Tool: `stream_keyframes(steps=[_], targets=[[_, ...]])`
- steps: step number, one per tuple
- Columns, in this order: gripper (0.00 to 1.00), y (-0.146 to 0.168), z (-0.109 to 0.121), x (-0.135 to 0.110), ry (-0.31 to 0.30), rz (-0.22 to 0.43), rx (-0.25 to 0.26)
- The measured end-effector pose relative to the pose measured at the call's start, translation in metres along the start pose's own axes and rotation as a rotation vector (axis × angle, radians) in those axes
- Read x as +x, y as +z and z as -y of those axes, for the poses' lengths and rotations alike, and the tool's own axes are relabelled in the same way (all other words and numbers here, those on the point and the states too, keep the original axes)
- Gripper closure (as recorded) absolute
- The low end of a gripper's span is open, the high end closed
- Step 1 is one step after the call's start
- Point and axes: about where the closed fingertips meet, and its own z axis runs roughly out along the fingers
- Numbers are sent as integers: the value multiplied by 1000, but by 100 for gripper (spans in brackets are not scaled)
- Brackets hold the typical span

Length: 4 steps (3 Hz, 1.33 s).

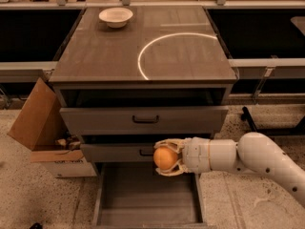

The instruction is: Pick orange from bottom drawer and place on counter

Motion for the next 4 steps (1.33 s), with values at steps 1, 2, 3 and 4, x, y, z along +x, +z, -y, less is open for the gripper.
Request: stream_keyframes(steps=[1, 2, 3, 4], targets=[[100, 0, 0, 0, 0, 0, 0], [100, -2, 27, -7, 1, 10, 29], [100, -16, 74, -22, -11, 42, 86], [100, -29, 121, -30, 8, 37, 154]])
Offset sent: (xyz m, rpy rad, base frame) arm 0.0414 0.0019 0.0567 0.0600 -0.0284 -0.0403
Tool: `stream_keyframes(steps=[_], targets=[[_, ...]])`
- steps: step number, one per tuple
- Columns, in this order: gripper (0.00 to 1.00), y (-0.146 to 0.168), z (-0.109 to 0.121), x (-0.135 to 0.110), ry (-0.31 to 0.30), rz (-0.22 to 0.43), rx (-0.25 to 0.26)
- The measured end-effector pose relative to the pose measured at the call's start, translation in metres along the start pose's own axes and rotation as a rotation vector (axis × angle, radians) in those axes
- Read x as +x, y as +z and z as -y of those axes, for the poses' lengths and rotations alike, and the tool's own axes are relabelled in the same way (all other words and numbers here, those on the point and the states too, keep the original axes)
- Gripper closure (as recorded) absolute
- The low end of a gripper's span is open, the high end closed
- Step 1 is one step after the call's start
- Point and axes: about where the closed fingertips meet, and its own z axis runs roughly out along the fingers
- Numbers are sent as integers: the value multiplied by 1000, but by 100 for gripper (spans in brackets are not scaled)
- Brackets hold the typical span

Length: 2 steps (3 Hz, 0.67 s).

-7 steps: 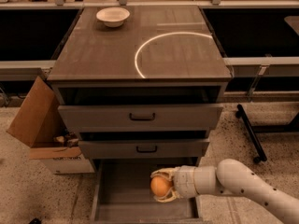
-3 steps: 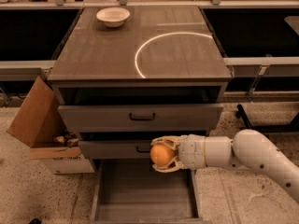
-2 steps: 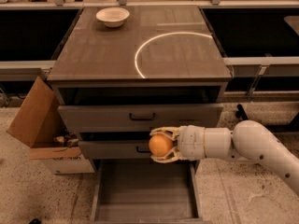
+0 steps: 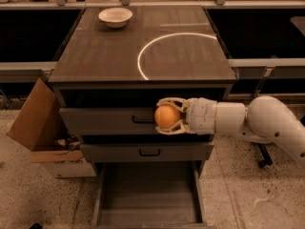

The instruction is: Pick orange from bottom drawer and place on counter

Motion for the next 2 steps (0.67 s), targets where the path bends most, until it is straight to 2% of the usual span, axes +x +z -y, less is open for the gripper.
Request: stream_keyframes(steps=[1, 2], targets=[[100, 0, 43, -2, 80, -11, 57], [100, 0, 43, -2, 80, -11, 57]])
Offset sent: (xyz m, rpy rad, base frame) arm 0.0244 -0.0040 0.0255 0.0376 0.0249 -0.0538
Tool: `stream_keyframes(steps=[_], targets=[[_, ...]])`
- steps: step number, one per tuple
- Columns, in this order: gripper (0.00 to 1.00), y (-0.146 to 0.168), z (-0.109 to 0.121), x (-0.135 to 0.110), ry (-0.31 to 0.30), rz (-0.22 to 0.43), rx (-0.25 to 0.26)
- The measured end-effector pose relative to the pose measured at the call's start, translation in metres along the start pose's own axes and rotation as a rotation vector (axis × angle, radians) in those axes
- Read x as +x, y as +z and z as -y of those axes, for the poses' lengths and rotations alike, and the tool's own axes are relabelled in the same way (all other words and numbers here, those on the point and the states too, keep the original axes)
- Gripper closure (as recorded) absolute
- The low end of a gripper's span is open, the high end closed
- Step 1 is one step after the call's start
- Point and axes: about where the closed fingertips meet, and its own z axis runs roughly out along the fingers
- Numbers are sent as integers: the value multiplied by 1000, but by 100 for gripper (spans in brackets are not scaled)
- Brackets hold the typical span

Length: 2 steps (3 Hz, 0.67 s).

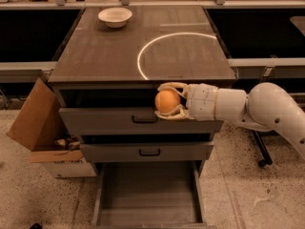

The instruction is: Pick orange from bottom drawer and place on counter

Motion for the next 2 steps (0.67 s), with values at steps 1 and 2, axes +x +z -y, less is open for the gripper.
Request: stream_keyframes(steps=[1, 2], targets=[[100, 0, 27, -6, 40, 25, 41], [100, -1, 67, -15, 90, 41, 83]])
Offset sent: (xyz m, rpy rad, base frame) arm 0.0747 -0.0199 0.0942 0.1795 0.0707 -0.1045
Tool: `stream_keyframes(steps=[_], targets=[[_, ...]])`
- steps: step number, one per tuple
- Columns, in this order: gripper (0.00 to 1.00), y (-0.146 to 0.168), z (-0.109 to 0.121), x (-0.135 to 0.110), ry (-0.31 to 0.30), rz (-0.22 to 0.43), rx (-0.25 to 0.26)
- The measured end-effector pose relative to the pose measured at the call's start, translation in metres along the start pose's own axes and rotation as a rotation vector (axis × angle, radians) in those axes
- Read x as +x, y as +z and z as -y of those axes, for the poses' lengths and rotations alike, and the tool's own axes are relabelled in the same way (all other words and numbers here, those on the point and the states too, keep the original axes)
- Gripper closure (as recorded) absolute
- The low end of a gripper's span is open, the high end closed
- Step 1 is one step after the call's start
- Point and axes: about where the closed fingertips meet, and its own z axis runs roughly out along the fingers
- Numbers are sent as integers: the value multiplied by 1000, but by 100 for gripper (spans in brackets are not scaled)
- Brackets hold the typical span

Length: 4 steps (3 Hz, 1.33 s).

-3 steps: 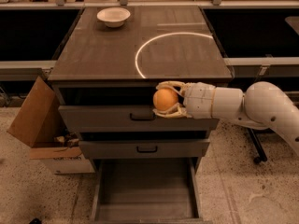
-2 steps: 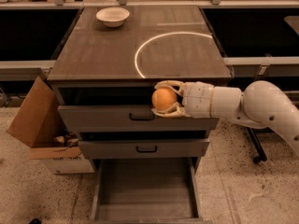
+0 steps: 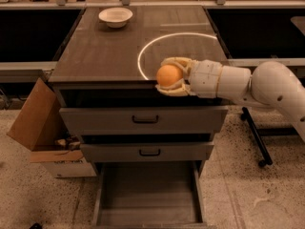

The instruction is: Pick orange from bottom drawer and place on counter

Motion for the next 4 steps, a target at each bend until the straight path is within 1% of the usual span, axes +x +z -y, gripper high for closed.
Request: stream_keyframes(steps=[1, 2, 3, 4], targets=[[100, 8, 28, -4, 67, -21, 27], [100, 22, 48, -1, 136, -73, 24], [100, 41, 65, 8, 198, -117, 20], [100, 68, 77, 34, 271, -166, 43]])
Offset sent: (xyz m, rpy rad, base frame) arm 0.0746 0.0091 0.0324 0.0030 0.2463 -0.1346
